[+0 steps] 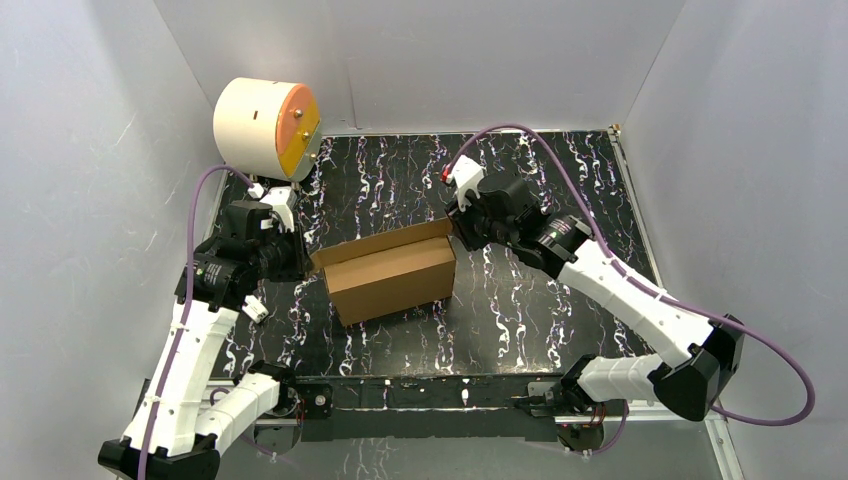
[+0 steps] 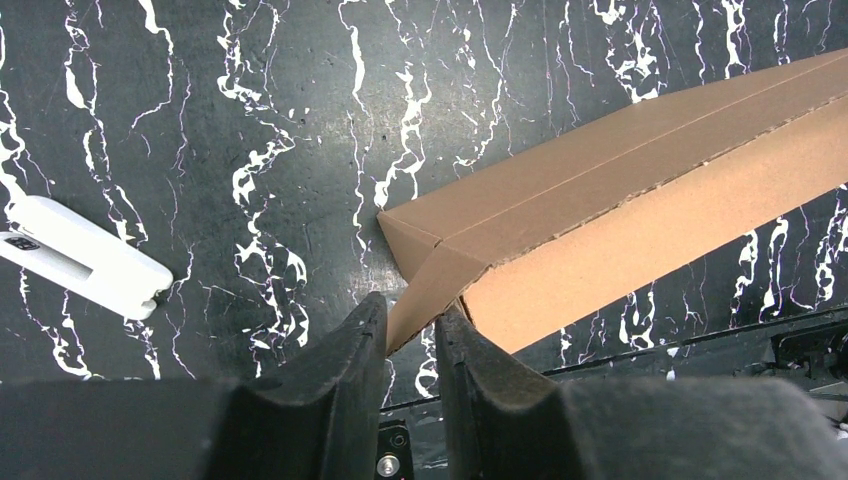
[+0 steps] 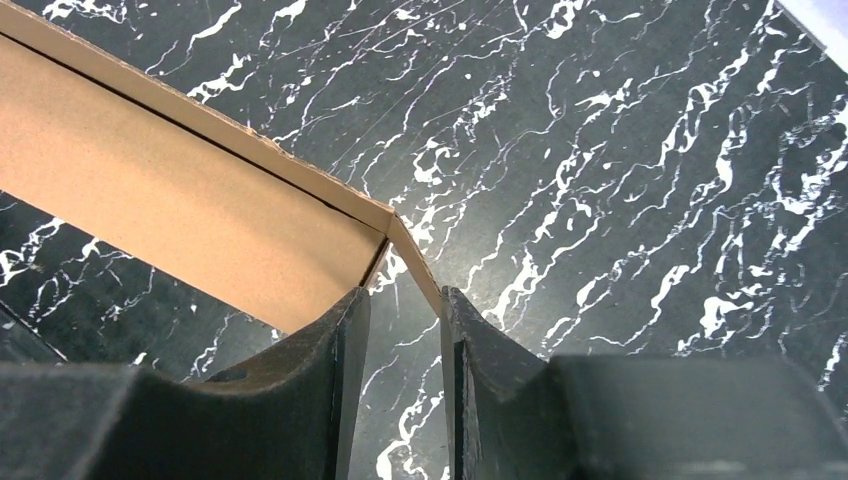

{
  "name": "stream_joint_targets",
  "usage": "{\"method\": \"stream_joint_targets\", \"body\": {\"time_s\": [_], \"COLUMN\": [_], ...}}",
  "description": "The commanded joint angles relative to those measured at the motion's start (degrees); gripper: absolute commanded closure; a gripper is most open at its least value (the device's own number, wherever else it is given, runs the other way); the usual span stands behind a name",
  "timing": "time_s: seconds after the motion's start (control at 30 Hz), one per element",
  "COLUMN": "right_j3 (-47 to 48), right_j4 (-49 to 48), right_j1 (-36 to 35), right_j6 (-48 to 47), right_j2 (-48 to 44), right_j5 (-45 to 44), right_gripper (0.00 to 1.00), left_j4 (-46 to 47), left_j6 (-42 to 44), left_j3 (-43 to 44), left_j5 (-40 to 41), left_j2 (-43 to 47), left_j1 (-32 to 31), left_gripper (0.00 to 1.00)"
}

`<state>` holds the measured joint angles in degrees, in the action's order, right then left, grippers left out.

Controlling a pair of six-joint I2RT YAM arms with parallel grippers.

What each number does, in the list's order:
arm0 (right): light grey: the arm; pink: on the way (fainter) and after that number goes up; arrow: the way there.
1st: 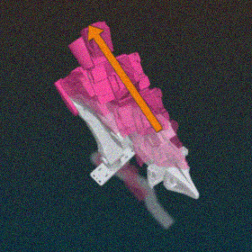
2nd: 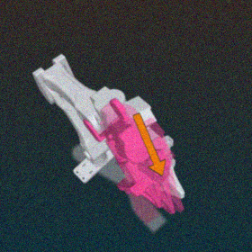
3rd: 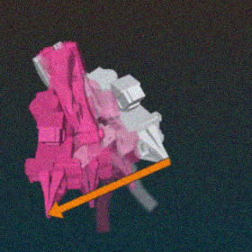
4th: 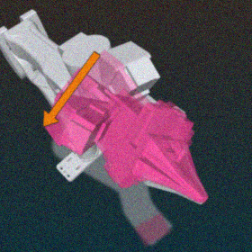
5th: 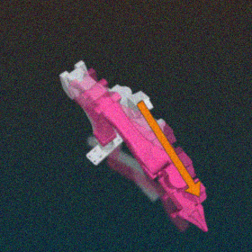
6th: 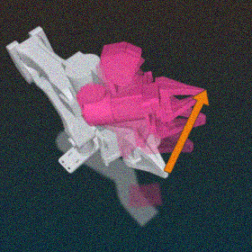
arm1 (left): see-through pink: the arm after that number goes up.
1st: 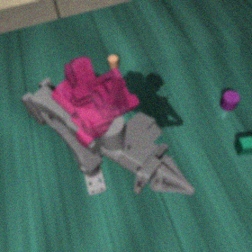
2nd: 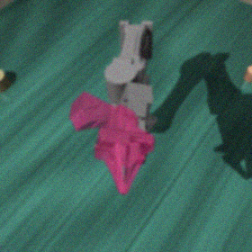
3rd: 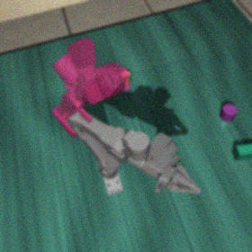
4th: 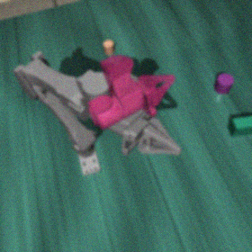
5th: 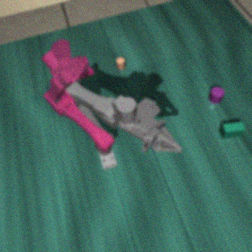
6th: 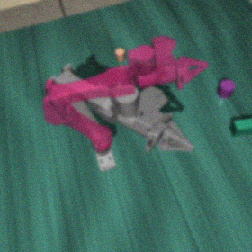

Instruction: Fold the paper box

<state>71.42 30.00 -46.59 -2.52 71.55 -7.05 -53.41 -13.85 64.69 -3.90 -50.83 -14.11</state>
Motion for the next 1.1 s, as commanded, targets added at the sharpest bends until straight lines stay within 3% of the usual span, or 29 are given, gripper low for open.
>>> {"method": "stream_joint_targets", "body": {"time_s": [0.0,0.27,0.5,0.6,0.83,1.07], "right_j3": [3.9,6.7,8.1,9.1,12.2,19.3], "right_j4": [-1.3,1.2,0.6,-0.3,-5.9,-7.1], "right_j1": [-0.1,0.2,1.8,3.3,11.5,18.3], "right_j6": [-4.8,-9.5,-14.0,-16.9,-27.0,-34.9], "right_j2": [-2.5,2.0,4.4,5.1,8.8,16.6], "right_j5": [-2.3,0.9,4.8,6.5,23.8,39.8], "right_gripper": [0.57,0.50,0.45,0.37,0.20,0.19], "left_j4": [-1.2,-1.0,-0.5,-0.3,0.3,0.5], "left_j6": [1.1,2.0,4.1,5.2,6.4,8.2], "left_j3": [1.7,1.9,2.1,2.1,2.4,2.8], "left_j5": [0.1,-0.5,-1.2,-1.6,-3.3,-4.1], "left_j2": [0.0,-0.4,-0.3,-0.2,0.0,0.0], "left_j1": [-0.1,-0.1,-0.1,-0.1,-0.1,-0.1], "left_gripper": [0.81,0.96,1.00,1.00,1.00,1.00]}}
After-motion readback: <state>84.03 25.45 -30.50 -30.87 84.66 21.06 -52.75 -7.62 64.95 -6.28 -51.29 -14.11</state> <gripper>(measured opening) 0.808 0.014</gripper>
